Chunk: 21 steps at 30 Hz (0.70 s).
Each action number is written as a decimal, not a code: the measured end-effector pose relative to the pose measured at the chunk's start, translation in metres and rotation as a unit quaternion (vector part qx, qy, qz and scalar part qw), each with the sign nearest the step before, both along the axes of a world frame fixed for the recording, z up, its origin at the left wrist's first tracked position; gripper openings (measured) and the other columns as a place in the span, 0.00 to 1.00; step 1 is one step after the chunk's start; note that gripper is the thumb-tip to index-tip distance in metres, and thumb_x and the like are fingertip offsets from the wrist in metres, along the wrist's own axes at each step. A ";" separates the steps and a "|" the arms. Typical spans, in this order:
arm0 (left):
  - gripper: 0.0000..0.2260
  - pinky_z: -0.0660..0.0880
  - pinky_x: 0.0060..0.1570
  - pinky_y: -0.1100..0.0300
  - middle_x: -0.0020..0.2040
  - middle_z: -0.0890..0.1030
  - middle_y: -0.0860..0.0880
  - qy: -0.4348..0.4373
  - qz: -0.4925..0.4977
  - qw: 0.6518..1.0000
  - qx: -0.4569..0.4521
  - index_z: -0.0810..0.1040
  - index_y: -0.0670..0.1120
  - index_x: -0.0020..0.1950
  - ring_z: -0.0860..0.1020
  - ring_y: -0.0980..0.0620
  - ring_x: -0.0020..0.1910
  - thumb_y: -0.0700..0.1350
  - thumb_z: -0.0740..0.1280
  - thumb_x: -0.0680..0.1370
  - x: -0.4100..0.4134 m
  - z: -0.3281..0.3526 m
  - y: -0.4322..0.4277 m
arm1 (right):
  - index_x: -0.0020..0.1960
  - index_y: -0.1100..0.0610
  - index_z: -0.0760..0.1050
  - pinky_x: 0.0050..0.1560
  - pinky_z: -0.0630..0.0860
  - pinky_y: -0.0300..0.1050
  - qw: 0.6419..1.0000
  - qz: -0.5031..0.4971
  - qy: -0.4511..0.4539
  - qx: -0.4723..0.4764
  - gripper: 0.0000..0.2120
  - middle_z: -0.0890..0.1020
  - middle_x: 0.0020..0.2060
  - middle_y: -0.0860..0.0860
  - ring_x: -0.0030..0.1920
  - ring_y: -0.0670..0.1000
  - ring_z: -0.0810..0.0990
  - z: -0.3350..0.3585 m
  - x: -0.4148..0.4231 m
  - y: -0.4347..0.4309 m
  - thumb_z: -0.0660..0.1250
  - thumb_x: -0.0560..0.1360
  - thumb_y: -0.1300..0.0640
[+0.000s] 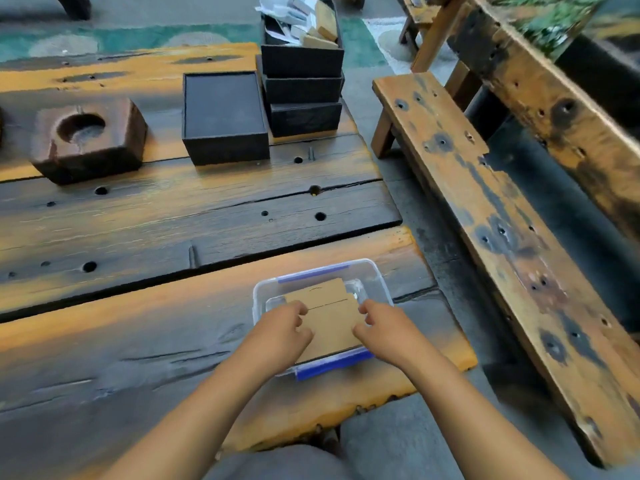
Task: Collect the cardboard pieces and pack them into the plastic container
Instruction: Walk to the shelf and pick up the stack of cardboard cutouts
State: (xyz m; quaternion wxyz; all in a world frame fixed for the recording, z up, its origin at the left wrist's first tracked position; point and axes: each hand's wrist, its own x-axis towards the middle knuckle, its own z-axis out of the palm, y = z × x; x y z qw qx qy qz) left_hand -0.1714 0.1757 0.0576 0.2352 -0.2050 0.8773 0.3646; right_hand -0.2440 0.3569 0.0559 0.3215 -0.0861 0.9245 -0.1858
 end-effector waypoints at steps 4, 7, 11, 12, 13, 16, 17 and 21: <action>0.19 0.72 0.57 0.58 0.62 0.79 0.47 0.056 -0.109 0.992 -0.003 0.72 0.48 0.69 0.78 0.48 0.60 0.49 0.64 0.79 -0.008 0.007 0.017 | 0.61 0.54 0.75 0.51 0.74 0.45 0.996 -0.086 0.037 -0.004 0.18 0.81 0.53 0.52 0.55 0.55 0.79 0.015 0.049 0.014 0.63 0.73 0.50; 0.18 0.72 0.52 0.58 0.60 0.79 0.48 0.069 -0.215 0.974 0.023 0.72 0.48 0.68 0.78 0.47 0.57 0.49 0.64 0.78 -0.003 0.012 0.054 | 0.58 0.54 0.75 0.48 0.75 0.46 0.978 -0.203 0.050 -0.010 0.15 0.81 0.50 0.53 0.51 0.55 0.80 0.024 0.095 0.050 0.63 0.74 0.50; 0.17 0.72 0.51 0.59 0.58 0.80 0.48 0.096 -0.369 0.924 0.036 0.73 0.47 0.67 0.79 0.47 0.56 0.49 0.64 0.79 0.004 0.019 0.122 | 0.58 0.56 0.76 0.50 0.72 0.45 0.944 -0.321 0.076 0.014 0.15 0.82 0.52 0.54 0.55 0.56 0.79 0.038 0.151 0.119 0.65 0.75 0.48; 0.17 0.71 0.50 0.61 0.58 0.81 0.48 0.105 -0.397 0.911 0.030 0.73 0.46 0.66 0.79 0.47 0.56 0.49 0.64 0.79 0.005 0.021 0.140 | 0.60 0.55 0.76 0.51 0.72 0.44 0.933 -0.351 0.082 0.019 0.16 0.82 0.53 0.54 0.57 0.56 0.78 0.039 0.162 0.135 0.65 0.75 0.48; 0.16 0.70 0.48 0.62 0.59 0.81 0.48 0.118 -0.439 0.890 0.030 0.74 0.46 0.66 0.79 0.48 0.57 0.48 0.65 0.79 0.011 0.026 0.174 | 0.61 0.55 0.76 0.54 0.72 0.44 0.911 -0.401 0.091 0.028 0.17 0.82 0.55 0.54 0.58 0.56 0.78 0.044 0.184 0.161 0.65 0.75 0.48; 0.17 0.72 0.52 0.60 0.60 0.81 0.47 0.154 -0.520 0.839 0.031 0.74 0.46 0.66 0.79 0.47 0.58 0.49 0.64 0.79 0.028 0.037 0.244 | 0.62 0.54 0.75 0.57 0.73 0.46 0.869 -0.481 0.110 0.037 0.18 0.82 0.57 0.55 0.60 0.57 0.78 0.051 0.231 0.210 0.65 0.75 0.47; 0.17 0.73 0.53 0.58 0.59 0.81 0.47 0.171 -0.548 0.818 0.032 0.74 0.46 0.66 0.79 0.47 0.58 0.49 0.64 0.79 0.037 0.041 0.268 | 0.62 0.54 0.75 0.57 0.73 0.46 0.858 -0.500 0.113 0.037 0.18 0.82 0.57 0.55 0.60 0.57 0.78 0.054 0.248 0.225 0.65 0.75 0.47; 0.17 0.71 0.55 0.57 0.59 0.81 0.46 0.219 -0.673 0.706 0.035 0.75 0.45 0.65 0.78 0.46 0.59 0.49 0.64 0.78 0.096 0.059 0.375 | 0.59 0.56 0.75 0.54 0.73 0.47 0.781 -0.604 0.148 0.051 0.17 0.82 0.54 0.56 0.57 0.57 0.79 0.068 0.334 0.289 0.65 0.75 0.48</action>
